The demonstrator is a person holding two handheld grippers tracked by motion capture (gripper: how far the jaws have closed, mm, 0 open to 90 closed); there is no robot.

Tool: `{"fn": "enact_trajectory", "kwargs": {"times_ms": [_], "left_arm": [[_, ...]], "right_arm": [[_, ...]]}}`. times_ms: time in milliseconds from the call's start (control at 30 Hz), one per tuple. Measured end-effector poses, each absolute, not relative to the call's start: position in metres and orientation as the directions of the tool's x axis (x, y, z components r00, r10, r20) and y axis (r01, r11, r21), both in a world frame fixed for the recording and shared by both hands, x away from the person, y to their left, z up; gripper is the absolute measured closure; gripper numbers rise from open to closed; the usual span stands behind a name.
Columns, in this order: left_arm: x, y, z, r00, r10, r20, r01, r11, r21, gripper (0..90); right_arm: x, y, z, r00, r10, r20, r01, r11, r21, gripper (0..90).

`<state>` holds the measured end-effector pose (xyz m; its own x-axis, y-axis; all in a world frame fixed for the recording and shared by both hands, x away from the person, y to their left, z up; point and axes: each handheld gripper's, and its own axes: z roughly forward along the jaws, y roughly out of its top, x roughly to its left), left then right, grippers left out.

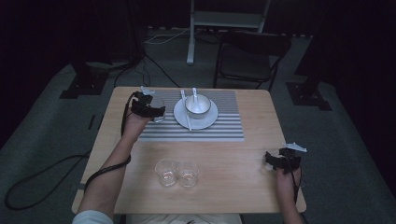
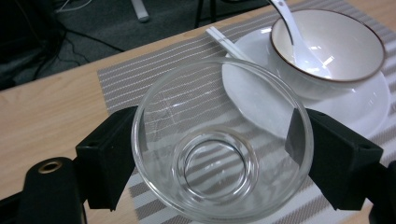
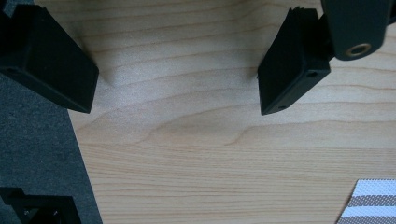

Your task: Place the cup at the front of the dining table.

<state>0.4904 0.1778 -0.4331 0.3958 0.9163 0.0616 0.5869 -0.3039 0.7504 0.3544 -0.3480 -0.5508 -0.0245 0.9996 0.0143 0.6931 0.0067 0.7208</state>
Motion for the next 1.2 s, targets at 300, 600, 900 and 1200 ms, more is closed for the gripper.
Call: {"fn": "enact_trajectory", "kwargs": {"times_ms": [300, 600, 900, 1200], "left_arm": [[0.513, 0.164, -0.452, 0.361, 0.93, 0.069, 0.604, -0.289, 0.743, 18.3], [0.524, 0.162, -0.466, 0.331, 0.941, 0.069, 0.637, -0.276, 0.72, 18.4], [0.532, 0.161, -0.475, 0.323, 0.945, 0.049, 0.666, -0.263, 0.698, 18.4], [0.532, 0.16, -0.479, 0.309, 0.95, 0.051, 0.669, -0.255, 0.698, 18.3]], "right_arm": [[0.354, -0.348, -0.551, -0.027, 1.0, 0.014, 0.693, 0.008, 0.721, 11.8], [0.354, -0.348, -0.551, -0.027, 1.0, 0.015, 0.693, 0.008, 0.721, 11.8], [0.354, -0.348, -0.551, -0.029, 0.999, 0.015, 0.693, 0.01, 0.721, 11.8], [0.354, -0.348, -0.551, -0.03, 0.999, 0.015, 0.693, 0.01, 0.721, 11.8]]}}
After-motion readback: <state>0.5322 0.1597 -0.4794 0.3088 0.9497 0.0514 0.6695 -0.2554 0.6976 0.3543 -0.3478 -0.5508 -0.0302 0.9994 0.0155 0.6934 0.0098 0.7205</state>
